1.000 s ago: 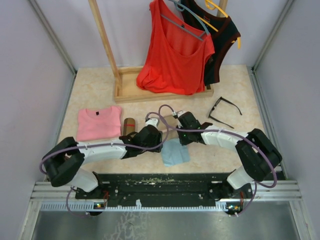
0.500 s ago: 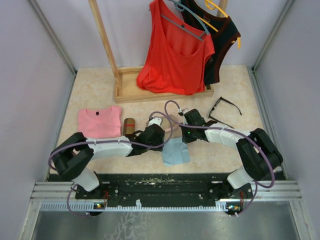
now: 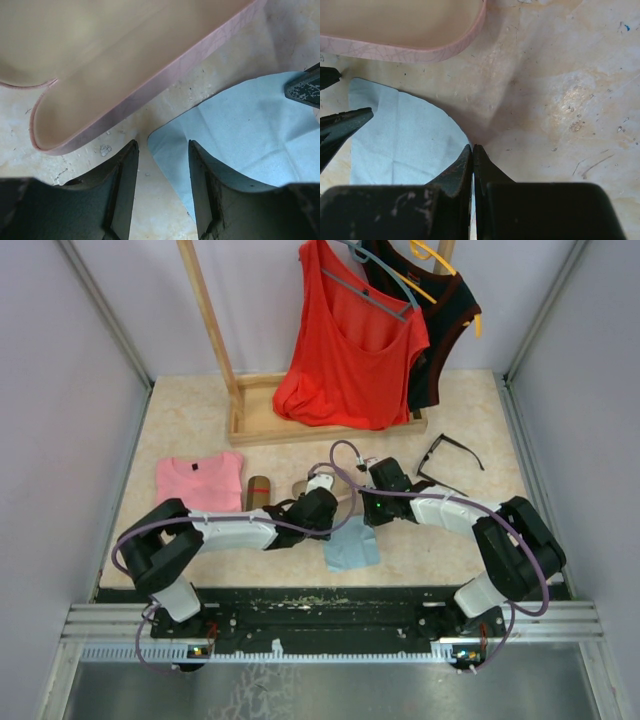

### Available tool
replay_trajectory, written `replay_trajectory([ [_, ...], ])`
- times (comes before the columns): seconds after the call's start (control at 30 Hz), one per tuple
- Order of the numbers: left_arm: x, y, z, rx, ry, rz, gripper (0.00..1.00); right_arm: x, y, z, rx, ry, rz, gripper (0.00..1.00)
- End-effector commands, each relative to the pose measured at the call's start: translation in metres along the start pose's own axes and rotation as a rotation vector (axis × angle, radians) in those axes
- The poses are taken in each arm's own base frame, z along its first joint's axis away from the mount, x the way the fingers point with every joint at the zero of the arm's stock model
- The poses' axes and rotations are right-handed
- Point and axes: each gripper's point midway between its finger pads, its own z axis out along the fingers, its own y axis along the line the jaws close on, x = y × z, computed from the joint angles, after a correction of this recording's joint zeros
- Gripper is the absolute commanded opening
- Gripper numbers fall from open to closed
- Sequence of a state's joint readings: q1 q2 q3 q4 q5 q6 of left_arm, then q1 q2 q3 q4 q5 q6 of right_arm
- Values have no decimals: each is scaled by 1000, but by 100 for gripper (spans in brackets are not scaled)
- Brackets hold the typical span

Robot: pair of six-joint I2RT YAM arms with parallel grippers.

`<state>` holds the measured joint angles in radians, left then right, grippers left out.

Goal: Organize the sunglasses
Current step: Fold the glasses cleaning cloth at the center of the board.

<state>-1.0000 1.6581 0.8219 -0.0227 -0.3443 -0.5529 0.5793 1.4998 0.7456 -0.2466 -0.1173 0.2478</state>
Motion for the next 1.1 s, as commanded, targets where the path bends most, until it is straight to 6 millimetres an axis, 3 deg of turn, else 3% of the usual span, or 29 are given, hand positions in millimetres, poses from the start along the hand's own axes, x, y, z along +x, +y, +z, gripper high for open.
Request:
replay_trajectory([
  [0.0, 20, 3, 2, -59, 50, 65, 50, -11, 0, -1, -18, -46, 2, 0],
  [0.23, 39, 15, 2, -134, 89, 89, 47, -12, -2, -1, -15, -47, -2, 0],
  [0.5, 57, 13, 5, -144, 123, 123, 41, -12, -2, -2, -14, -49, -4, 0],
  [0.77, 80, 10, 6, -150, 155, 135, 26, -12, -2, -1, -15, -48, -7, 0],
  [1.07, 72, 11, 3, -156, 125, 138, 7, -12, 5, -1, -61, -62, -12, 0],
])
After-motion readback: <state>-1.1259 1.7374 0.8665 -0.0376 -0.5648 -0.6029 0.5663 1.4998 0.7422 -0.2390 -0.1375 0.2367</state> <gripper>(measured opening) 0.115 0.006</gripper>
